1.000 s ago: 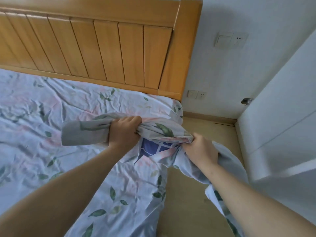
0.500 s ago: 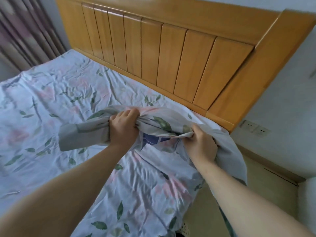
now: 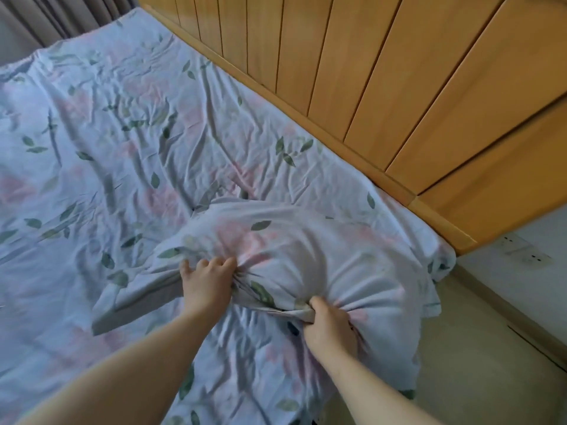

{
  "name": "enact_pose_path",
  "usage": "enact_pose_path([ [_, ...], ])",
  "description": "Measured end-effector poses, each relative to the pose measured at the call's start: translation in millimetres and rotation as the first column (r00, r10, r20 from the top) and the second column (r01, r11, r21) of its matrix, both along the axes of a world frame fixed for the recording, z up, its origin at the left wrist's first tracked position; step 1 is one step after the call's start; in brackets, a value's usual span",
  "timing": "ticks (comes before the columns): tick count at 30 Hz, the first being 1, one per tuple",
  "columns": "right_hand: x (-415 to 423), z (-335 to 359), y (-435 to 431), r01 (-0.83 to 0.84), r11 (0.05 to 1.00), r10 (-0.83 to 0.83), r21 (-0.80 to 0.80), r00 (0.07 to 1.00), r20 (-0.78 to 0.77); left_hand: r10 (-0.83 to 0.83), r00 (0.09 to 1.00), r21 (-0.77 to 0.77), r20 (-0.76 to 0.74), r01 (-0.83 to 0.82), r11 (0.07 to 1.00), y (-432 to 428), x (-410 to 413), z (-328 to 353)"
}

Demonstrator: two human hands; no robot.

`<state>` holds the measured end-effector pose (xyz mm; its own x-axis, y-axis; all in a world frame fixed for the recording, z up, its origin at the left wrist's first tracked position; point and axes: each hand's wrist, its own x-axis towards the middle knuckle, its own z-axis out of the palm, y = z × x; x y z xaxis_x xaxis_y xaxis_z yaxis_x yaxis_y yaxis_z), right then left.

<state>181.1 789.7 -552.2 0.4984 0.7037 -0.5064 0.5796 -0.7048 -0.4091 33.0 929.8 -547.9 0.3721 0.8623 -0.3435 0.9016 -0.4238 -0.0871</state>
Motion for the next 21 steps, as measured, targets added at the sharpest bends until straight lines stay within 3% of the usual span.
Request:
enact_pose_path([
  [5,-16.1,-31.3,-16.7,-0.086,0.928,-0.017,-0.362,0.962,-0.273,-0.053,0.992,-0.272,-0.117,0.019,0.962,-21.6,-30.2,-27.1],
  [7,-15.7,-35.0,-12.9,-0.067,0.912,-0.100,-0.405,0.920,-0.378,-0.007,0.999,-0.361,-0.049,-0.011,0.933,-21.3,-28.7,-27.1],
  [9,-10.8,-38.1,-5.4,0.054,0.964,-0.129,-0.261,0.951,-0.280,0.034,0.993,-0.301,0.117,0.003,0.954,-15.7,-20.8,-26.5],
  [11,-2.9,-41.5,4.7,0.066,0.997,-0.065,-0.043,0.997,0.032,0.025,0.972,-0.195,0.232,0.021,0.981,-6.5,-9.1,-28.6],
  [12,1.1,-45.0,8.8,0.036,0.999,-0.034,-0.009,0.988,0.150,0.023,0.967,-0.188,0.252,0.025,0.982,-1.1,-4.0,-32.8],
  [13,5.9,-47.2,13.2,0.015,0.999,-0.004,-0.050,0.978,0.209,0.022,0.970,-0.212,0.241,0.031,0.977,4.4,1.2,-36.8],
  [16,20.8,-65.4,23.8,-0.001,0.971,0.043,-0.239,0.984,0.173,0.064,0.989,-0.364,0.135,-0.010,0.931,17.3,12.6,-58.1],
  [21,40.0,-110.9,40.1,-0.109,0.925,0.181,-0.364,0.969,0.168,0.079,0.997,-0.431,0.021,-0.062,0.900,32.8,30.7,-100.5],
])
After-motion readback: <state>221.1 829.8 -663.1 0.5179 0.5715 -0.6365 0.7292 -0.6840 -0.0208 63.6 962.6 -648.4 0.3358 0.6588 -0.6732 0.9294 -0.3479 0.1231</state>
